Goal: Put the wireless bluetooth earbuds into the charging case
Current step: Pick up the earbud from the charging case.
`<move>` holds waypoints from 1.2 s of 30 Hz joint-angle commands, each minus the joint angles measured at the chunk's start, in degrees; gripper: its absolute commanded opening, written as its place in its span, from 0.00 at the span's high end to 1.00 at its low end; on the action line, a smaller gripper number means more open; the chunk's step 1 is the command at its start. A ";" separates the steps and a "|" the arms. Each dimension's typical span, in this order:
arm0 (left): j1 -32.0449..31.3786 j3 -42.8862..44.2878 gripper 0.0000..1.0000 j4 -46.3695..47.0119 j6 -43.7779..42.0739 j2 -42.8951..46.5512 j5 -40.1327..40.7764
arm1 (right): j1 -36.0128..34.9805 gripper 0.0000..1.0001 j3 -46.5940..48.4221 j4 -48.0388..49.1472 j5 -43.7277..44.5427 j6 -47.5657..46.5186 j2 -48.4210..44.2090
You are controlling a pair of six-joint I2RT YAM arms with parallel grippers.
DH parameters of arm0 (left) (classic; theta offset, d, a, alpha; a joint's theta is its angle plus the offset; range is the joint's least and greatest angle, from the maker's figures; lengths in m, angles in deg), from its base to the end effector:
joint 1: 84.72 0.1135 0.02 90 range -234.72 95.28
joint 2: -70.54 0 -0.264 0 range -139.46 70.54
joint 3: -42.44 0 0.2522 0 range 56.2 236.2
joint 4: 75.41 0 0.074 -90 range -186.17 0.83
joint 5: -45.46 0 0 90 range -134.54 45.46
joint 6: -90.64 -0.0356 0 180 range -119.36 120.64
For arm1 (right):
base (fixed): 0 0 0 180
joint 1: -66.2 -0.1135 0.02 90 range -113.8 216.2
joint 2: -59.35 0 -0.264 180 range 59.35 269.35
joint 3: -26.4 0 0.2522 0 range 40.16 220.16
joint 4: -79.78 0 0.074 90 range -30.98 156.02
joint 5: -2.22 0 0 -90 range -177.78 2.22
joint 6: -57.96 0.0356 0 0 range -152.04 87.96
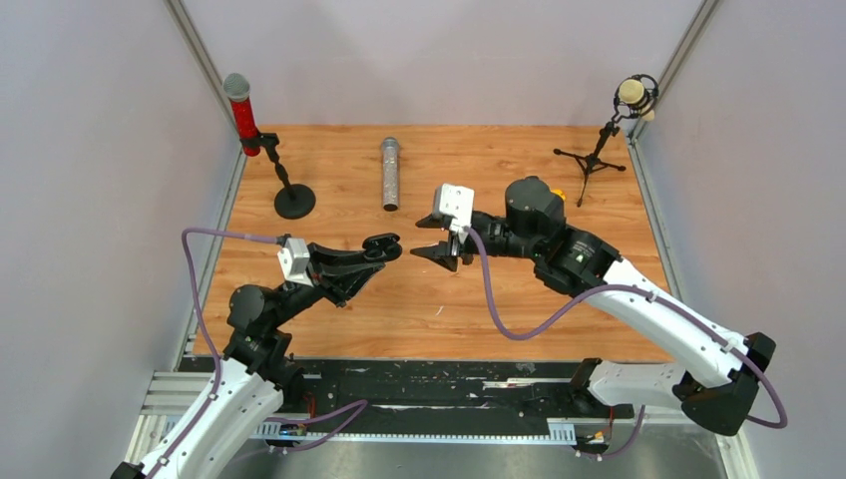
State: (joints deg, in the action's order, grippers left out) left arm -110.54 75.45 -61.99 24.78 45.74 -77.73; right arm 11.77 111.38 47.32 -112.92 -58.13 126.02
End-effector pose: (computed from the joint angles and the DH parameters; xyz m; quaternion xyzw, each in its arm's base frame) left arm 0.1053 -0.0726 0.2985 0.2441 0.5349 -0.4802 0.6508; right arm 0.1377 0.2186 0.4092 -0.5996 0.5011 0.3133 0.5396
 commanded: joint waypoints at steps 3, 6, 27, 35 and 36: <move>0.17 0.76 1.00 3.12 -1.38 0.21 -0.94 | 2.11 0.51 7.24 -3.04 -5.78 11.72 2.68; 0.22 0.56 1.00 3.63 -1.38 0.11 -1.01 | 2.41 0.53 9.79 -5.70 -5.26 12.02 5.53; 0.20 0.44 1.00 3.38 -1.54 0.54 -0.92 | 4.95 0.64 9.42 -5.46 -18.98 8.92 5.21; 0.20 0.42 1.00 3.26 -1.50 0.44 -1.08 | 4.95 0.65 12.09 -5.08 -19.31 6.41 8.91; 0.23 0.43 1.00 3.24 -1.53 0.43 -1.08 | 4.95 0.65 12.22 -5.23 -19.47 6.24 9.30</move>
State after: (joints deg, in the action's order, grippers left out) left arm -110.50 75.45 -61.01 24.32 45.77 -78.58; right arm 16.58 120.67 40.30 -129.80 -49.56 133.94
